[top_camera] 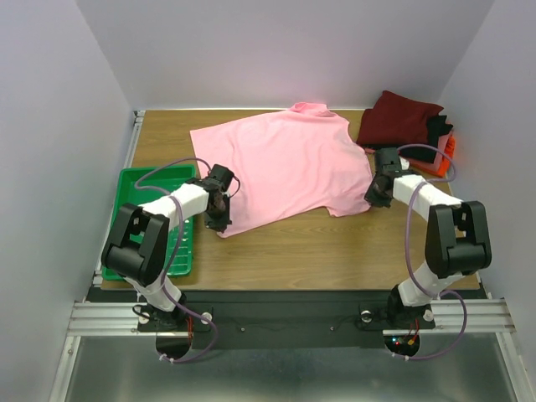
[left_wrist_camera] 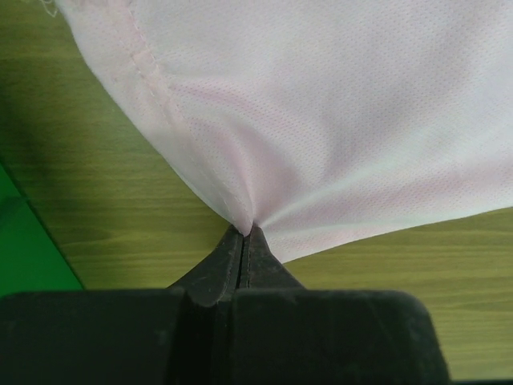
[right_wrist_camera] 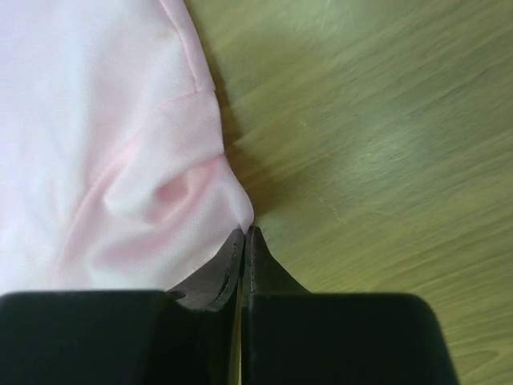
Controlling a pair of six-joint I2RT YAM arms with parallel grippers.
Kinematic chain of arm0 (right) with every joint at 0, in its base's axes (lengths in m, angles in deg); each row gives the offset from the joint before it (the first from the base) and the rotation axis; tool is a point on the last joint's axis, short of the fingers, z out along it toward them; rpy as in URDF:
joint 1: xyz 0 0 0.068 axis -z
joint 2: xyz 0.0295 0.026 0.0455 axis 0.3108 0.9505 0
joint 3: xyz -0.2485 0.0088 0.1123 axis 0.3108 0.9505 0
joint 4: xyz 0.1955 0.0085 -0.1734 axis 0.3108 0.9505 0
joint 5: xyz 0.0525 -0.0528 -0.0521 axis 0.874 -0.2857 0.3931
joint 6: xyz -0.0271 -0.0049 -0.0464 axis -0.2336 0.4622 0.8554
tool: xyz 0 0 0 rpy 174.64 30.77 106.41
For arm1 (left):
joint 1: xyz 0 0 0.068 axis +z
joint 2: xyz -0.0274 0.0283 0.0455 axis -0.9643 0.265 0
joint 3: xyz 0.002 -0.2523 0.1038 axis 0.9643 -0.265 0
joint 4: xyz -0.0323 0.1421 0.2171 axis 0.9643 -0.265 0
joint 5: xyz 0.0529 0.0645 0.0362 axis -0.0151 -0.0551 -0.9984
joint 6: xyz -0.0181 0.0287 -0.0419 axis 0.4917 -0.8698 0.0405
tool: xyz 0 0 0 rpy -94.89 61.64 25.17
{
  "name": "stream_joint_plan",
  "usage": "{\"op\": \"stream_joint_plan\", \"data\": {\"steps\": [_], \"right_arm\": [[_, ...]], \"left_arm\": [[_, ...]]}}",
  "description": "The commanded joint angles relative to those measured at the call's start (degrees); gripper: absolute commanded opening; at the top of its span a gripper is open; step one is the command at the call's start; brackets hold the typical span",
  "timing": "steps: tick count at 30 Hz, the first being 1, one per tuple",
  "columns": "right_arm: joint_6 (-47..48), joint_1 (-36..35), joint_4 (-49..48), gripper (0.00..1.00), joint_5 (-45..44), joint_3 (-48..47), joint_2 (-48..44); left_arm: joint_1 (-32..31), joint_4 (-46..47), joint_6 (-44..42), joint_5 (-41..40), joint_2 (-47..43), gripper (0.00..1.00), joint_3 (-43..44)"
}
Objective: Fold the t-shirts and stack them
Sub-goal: Fold the tshirt
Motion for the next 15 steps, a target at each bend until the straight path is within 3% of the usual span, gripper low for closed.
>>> {"op": "stream_joint_plan", "data": {"steps": [1,8,15], "right_arm": [[3.5,0.27,0.01,0.0,-4.43,-0.86,-8.73],[5.18,0.36,6.34,0.0,-9.27,-1.82,-20.79],[3.69,0.27,16.89,0.0,-8.66,-3.67,-24.4]], "left_arm": [[-0.4,-4.42,-0.59,3.8,-4.33,0.0,1.51],[-0.4,-6.71,-0.15,7.14,-6.17,0.0,2.3],[-0.4,-8.64,2.04,13.9,-10.83,0.0,-0.86]]}}
